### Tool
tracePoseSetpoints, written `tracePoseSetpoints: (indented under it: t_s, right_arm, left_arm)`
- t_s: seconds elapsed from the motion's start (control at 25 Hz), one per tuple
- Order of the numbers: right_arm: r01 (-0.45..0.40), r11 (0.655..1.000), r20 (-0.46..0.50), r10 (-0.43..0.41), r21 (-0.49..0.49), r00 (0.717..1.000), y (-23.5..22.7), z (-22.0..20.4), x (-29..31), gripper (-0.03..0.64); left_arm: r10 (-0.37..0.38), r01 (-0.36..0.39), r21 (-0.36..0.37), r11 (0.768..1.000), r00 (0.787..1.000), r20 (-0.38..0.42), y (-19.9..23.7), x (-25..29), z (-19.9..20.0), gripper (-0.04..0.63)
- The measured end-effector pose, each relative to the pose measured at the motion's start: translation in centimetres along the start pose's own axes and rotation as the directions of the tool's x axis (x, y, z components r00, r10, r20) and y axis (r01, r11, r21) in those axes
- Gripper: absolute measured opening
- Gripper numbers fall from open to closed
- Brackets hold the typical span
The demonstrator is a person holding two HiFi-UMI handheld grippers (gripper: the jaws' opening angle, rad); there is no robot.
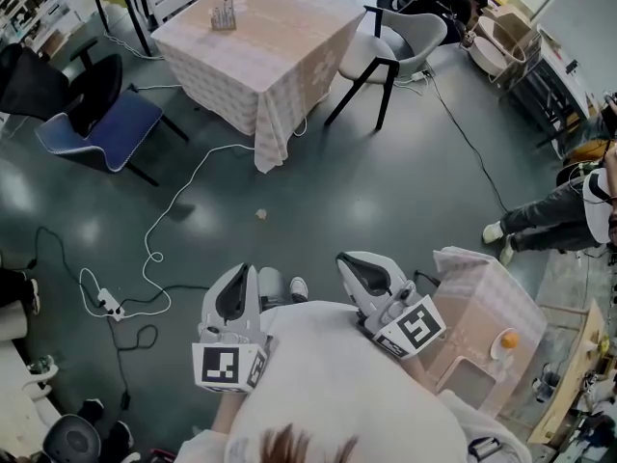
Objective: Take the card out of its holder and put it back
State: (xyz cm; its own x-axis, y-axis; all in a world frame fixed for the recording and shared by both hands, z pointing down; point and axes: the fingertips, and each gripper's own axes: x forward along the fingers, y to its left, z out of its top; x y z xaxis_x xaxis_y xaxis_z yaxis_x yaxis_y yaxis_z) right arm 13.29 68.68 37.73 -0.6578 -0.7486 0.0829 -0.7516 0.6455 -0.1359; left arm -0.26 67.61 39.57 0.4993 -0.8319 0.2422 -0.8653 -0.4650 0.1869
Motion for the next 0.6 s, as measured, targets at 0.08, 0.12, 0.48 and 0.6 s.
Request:
tracePoseSetpoints:
  t_s: [0.08,0.12,0.48,0.6]
  right_arm:
    - [0.007,1.000,-0.002,-0.007,0.007,1.000,-0.2,-0.1,-0.2,-0.002]
    - [0.008,1.000,-0.005,-0.008,0.011,1.000,-0.3,-0.2,-0.3,-0.002]
    - [0.056,0.998,-0.016,-0.056,0.017,0.998,-2.4,-0.7,0.6,-0.002]
    - [0.064,0.998,-0.024,-0.063,0.020,0.998,-3.1,-0.6,2.2,-0.002]
  left_arm:
    - [0.001,-0.001,-0.010,1.000,1.000,-0.005,-0.1,0.1,-0.1,0.000]
    - [-0.003,0.003,-0.013,1.000,1.000,-0.008,-0.1,0.2,-0.1,0.000]
    - [-0.046,0.046,-0.021,0.999,0.998,-0.033,0.3,3.2,-0.4,0.000]
    - [-0.068,0.068,-0.011,0.998,0.997,-0.043,1.2,4.5,-0.1,0.000]
